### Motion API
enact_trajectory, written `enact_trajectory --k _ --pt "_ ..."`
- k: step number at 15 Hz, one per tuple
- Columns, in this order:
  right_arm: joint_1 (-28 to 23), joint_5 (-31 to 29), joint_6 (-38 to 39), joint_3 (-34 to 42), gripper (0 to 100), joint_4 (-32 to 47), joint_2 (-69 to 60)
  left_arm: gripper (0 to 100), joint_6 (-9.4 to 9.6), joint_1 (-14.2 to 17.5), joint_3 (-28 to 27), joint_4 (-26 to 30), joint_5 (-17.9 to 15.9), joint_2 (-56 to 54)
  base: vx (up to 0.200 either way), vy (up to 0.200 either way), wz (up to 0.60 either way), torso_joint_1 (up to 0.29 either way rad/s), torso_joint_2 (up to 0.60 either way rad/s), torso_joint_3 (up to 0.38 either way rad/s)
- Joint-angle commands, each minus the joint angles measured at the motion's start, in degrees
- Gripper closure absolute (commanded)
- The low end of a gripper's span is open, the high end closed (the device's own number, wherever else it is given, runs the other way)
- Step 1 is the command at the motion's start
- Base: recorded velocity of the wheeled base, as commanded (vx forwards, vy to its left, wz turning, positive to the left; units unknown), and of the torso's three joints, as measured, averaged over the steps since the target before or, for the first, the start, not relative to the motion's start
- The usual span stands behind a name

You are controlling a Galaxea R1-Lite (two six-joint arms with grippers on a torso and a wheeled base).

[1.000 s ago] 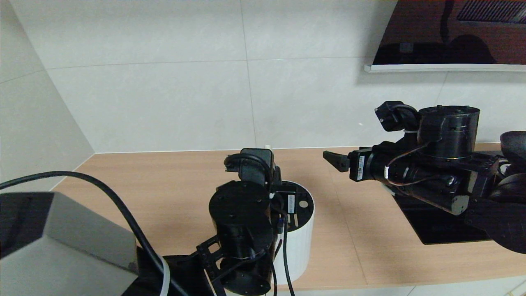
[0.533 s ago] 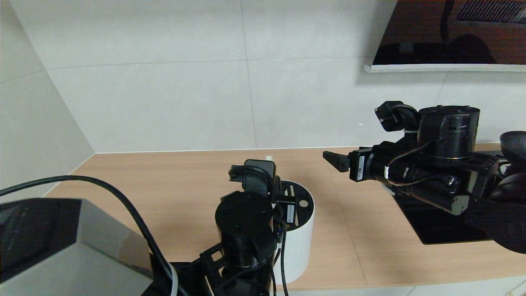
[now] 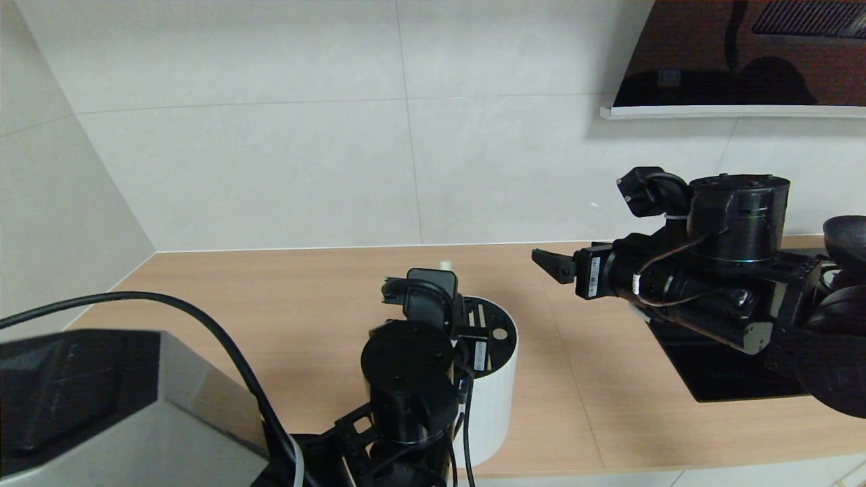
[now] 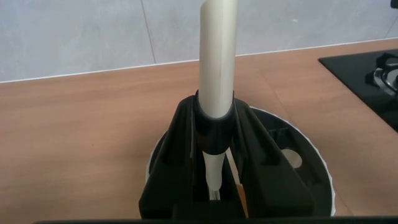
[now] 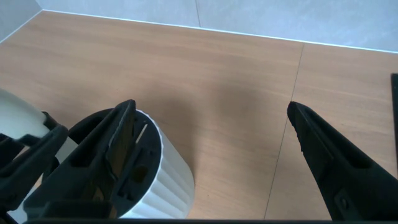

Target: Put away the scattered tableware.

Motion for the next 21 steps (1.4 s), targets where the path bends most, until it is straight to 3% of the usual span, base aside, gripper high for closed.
enact_trajectory --k 1,2,3,11,16,19,21 --pt "0.02 0.01 0.01 0.00 0 -0.02 0.01 100 0.03 -0.04 0.01 0.05 0.09 0.07 0.000 0.000 0.00 0.000 0.00 0.000" --pt "0.02 0.01 0.01 0.00 0 -0.02 0.01 100 0.03 -0.04 0.01 0.05 0.09 0.07 0.000 0.000 0.00 0.000 0.00 0.000" --pt "0.02 0.01 0.01 0.00 0 -0.02 -0.08 0 0.11 0.05 0.36 0.05 0.09 -0.02 0.000 0.000 0.00 0.000 0.00 0.000" --pt "0.02 -0.16 -0.52 0.18 0 -0.20 -0.08 0 0.29 0.05 1.06 0.05 -0.09 -1.16 0.000 0.000 0.00 0.000 0.00 0.000" --pt "0.02 -0.43 -0.52 0.09 0 -0.20 -0.61 0 1.70 -0.04 3.00 0.31 -0.35 -7.32 0.000 0.000 0.00 0.000 0.00 0.000" --pt "0.02 -0.34 -0.52 0.00 0 -0.20 -1.75 0 2.57 -0.04 4.23 5.32 -0.97 -15.93 0.000 0.000 0.00 0.000 0.00 0.000" --pt "-0.06 -0.43 -0.52 0.18 0 -0.20 -3.24 0 2.57 -0.04 5.46 5.67 -1.58 -19.27 0.000 0.000 0.00 0.000 0.00 0.000"
